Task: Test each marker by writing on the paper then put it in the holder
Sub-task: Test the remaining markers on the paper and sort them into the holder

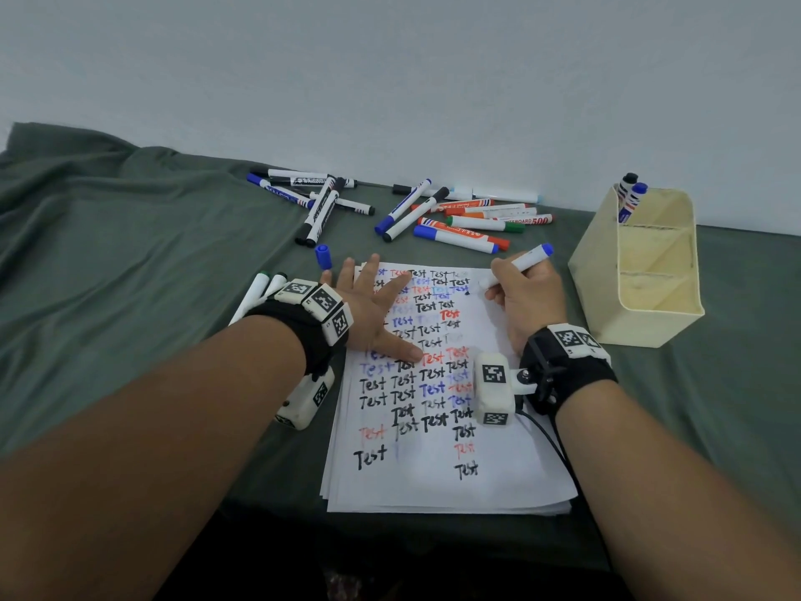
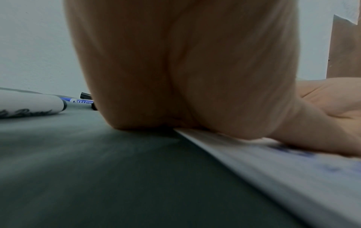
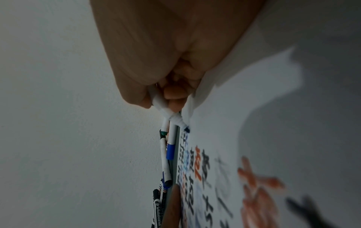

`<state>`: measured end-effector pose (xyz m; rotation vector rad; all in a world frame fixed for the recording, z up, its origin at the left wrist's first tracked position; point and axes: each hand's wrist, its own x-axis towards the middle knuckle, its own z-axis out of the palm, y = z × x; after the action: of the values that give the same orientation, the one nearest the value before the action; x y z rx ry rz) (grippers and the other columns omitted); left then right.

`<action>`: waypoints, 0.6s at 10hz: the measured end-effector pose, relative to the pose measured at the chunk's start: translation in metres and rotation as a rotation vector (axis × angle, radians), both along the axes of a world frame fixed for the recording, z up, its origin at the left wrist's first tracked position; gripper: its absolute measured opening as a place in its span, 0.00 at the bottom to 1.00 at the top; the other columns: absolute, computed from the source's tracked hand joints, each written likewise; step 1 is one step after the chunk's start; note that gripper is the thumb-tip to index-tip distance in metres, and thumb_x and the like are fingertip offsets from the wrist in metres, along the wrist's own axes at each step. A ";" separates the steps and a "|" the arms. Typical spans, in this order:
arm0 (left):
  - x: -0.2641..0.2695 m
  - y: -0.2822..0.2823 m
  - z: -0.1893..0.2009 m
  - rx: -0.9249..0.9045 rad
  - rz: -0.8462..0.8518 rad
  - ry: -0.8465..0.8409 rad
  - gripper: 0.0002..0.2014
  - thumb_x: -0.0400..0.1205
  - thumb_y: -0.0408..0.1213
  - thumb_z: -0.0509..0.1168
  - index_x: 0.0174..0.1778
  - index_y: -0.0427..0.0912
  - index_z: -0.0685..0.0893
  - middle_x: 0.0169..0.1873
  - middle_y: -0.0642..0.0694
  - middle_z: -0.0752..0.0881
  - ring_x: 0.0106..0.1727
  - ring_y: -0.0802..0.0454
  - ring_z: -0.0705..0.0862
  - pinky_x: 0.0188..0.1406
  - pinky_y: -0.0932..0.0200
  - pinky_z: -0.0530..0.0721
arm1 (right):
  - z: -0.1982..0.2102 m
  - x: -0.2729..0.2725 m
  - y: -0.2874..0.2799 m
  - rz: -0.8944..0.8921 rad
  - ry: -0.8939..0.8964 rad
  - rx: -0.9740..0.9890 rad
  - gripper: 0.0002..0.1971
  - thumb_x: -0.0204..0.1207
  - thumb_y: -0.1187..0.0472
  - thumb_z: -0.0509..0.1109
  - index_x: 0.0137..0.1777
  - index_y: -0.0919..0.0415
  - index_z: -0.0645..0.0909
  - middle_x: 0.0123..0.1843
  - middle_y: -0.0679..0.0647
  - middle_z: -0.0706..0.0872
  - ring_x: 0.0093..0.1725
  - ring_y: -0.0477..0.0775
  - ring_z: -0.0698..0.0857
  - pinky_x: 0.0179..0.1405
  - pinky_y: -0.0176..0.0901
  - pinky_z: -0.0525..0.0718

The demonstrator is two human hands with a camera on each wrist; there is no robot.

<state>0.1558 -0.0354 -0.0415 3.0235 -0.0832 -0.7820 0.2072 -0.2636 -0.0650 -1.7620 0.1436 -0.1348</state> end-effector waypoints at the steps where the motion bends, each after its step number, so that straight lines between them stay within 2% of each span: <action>1: -0.001 0.000 0.000 0.002 -0.001 0.002 0.66 0.56 0.88 0.58 0.82 0.68 0.29 0.85 0.45 0.26 0.85 0.33 0.30 0.81 0.27 0.37 | -0.001 0.001 -0.001 0.023 0.002 -0.025 0.05 0.76 0.57 0.72 0.40 0.54 0.82 0.32 0.51 0.90 0.31 0.45 0.85 0.41 0.50 0.85; 2: -0.001 -0.001 0.000 0.004 0.001 0.005 0.66 0.56 0.88 0.58 0.82 0.68 0.28 0.85 0.45 0.26 0.85 0.33 0.30 0.81 0.27 0.37 | -0.001 0.002 -0.001 -0.012 -0.009 -0.010 0.05 0.76 0.57 0.71 0.39 0.53 0.82 0.30 0.49 0.89 0.30 0.44 0.84 0.41 0.49 0.85; 3: 0.000 -0.001 0.001 0.006 0.000 0.008 0.66 0.56 0.88 0.58 0.82 0.68 0.28 0.85 0.46 0.26 0.85 0.33 0.30 0.81 0.26 0.37 | -0.002 0.000 -0.002 0.035 -0.023 0.047 0.06 0.78 0.56 0.73 0.40 0.54 0.82 0.29 0.49 0.88 0.28 0.43 0.82 0.32 0.38 0.81; 4: 0.000 0.000 0.001 0.001 0.001 0.007 0.66 0.55 0.89 0.58 0.82 0.69 0.29 0.85 0.46 0.26 0.85 0.33 0.30 0.81 0.27 0.37 | -0.004 0.000 -0.002 0.087 -0.022 0.049 0.06 0.78 0.56 0.74 0.41 0.54 0.84 0.31 0.51 0.89 0.29 0.45 0.84 0.30 0.36 0.81; 6: 0.001 0.001 -0.001 -0.007 0.005 0.001 0.67 0.53 0.89 0.58 0.82 0.69 0.29 0.85 0.46 0.26 0.85 0.33 0.30 0.81 0.26 0.36 | -0.007 0.005 -0.002 0.135 -0.026 -0.037 0.08 0.76 0.54 0.73 0.40 0.57 0.86 0.33 0.54 0.92 0.31 0.47 0.86 0.38 0.45 0.84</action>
<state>0.1565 -0.0347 -0.0429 3.0153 -0.0787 -0.7812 0.2119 -0.2651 -0.0723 -1.8004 0.0032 -0.0630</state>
